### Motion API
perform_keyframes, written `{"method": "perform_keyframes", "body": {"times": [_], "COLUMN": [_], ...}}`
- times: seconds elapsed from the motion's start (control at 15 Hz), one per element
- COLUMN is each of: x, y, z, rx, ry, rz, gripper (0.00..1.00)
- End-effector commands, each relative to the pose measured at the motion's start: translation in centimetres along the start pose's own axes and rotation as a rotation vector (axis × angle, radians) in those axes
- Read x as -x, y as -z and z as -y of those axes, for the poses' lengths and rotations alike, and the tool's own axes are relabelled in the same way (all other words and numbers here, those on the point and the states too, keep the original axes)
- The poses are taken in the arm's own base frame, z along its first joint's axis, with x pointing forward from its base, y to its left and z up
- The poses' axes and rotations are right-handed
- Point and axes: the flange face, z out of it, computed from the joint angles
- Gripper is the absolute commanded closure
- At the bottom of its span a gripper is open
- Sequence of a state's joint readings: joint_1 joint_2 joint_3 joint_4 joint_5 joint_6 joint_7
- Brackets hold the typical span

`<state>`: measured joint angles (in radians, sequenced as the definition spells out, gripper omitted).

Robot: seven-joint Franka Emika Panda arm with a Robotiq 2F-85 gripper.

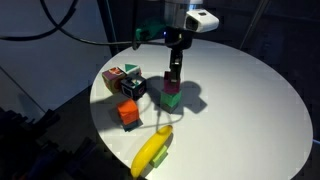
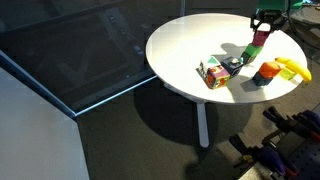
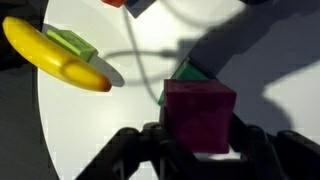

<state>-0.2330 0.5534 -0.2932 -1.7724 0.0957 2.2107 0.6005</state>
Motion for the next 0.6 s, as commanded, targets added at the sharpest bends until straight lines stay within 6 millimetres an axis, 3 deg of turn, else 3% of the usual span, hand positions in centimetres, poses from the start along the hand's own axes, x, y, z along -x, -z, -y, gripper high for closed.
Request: {"method": "perform_keyframes", "body": {"times": [0.0, 0.2, 0.27, 0.33, 0.47, 0.53], "x": [-0.71, -0.67, -0.65, -0.61, -0.53, -0.49], "y": [0.17, 0.05, 0.02, 0.0, -0.02, -0.02], "z": [0.26, 0.26, 0.26, 0.27, 0.28, 0.3], "rx": [-0.024, -0.024, -0.024, -0.024, -0.024, -0.024], "ry": [-0.009, -0.009, -0.009, -0.009, -0.007, -0.006], "rz": [0.007, 0.011, 0.012, 0.013, 0.017, 0.017], "gripper": [0.71, 0.71, 0.55, 0.21, 0.2, 0.16]}}
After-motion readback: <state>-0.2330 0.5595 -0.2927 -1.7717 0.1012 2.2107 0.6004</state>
